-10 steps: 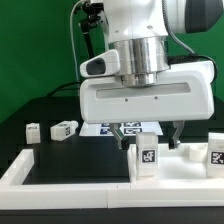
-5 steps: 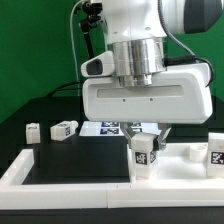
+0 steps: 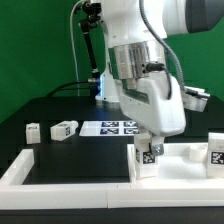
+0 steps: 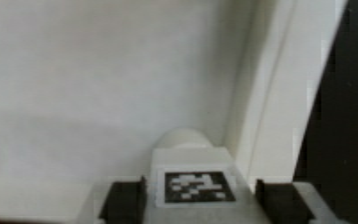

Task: Assemble square table

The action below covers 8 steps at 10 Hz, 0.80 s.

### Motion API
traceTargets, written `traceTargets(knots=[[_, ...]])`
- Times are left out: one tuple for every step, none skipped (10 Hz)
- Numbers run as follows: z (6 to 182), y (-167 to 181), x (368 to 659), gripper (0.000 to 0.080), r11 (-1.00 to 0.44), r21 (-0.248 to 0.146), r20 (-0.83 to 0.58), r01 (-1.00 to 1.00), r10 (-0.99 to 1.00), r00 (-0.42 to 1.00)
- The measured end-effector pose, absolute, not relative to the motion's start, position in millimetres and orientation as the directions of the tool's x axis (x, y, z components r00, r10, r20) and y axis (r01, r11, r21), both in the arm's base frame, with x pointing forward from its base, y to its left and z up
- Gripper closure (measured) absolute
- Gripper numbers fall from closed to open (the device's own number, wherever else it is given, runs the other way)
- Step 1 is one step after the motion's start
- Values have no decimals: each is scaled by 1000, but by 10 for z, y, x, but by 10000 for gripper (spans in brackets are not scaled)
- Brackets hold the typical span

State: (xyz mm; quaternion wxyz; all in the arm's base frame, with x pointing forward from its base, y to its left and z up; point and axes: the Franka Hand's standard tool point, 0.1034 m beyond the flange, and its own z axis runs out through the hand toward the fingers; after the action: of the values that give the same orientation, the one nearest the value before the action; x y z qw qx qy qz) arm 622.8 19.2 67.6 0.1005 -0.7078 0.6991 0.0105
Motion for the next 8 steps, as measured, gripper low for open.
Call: traceTargets(knots=[[674, 181, 6232, 506, 92, -132, -186, -987, -980, -67], [672, 186, 6232, 506, 106, -134, -189, -985, -979, -80], [672, 188, 6231, 506, 86, -137, -187, -987, -981, -60], [672, 189, 6218, 506, -50, -149, -165, -988, -983, 74], [676, 184, 6217, 411, -297, -174, -118, -939, -940, 320], [676, 167, 6219, 272, -480, -195, -81, -855, -861, 502], [671, 160, 6217, 187, -531, -199, -68, -824, -831, 552], [668, 158, 6217, 187, -596, -203, -52, -777, -786, 616]])
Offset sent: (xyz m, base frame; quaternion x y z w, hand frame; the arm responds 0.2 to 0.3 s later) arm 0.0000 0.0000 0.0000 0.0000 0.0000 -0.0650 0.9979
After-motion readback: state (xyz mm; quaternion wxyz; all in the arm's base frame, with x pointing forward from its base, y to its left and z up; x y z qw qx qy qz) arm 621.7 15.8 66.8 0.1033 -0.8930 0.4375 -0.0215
